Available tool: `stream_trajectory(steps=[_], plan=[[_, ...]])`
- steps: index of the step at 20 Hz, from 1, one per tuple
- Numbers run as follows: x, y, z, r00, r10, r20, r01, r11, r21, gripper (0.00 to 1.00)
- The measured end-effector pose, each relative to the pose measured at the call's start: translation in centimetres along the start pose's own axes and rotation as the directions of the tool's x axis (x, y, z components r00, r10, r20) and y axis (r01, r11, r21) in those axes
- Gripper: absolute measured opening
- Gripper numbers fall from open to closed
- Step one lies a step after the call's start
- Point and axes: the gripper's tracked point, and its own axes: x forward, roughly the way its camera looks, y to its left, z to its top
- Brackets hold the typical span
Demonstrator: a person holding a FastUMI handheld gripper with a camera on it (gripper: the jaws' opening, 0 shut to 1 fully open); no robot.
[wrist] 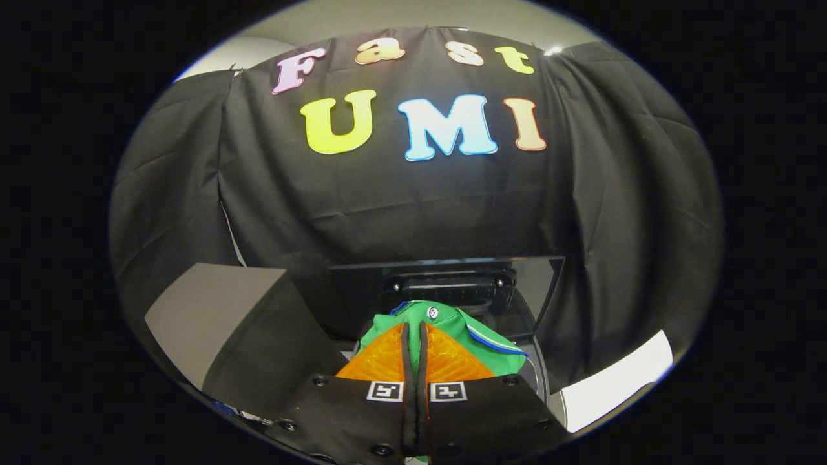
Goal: Put the clothes into the washing machine and then close the washing machine lid.
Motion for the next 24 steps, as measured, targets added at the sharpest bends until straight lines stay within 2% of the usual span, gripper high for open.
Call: stream_trajectory(steps=[7,19,24], plan=[[3.9,-2.0,-6.0,0.997,-0.018,-0.070,0.014,0.999,-0.052,0.01],[7.1,-3.5,-13.3,0.977,-0.031,-0.213,0.024,0.999,-0.035,0.03],[7.5,-4.2,-14.1,0.967,-0.064,-0.248,0.056,0.998,-0.041,0.14]])
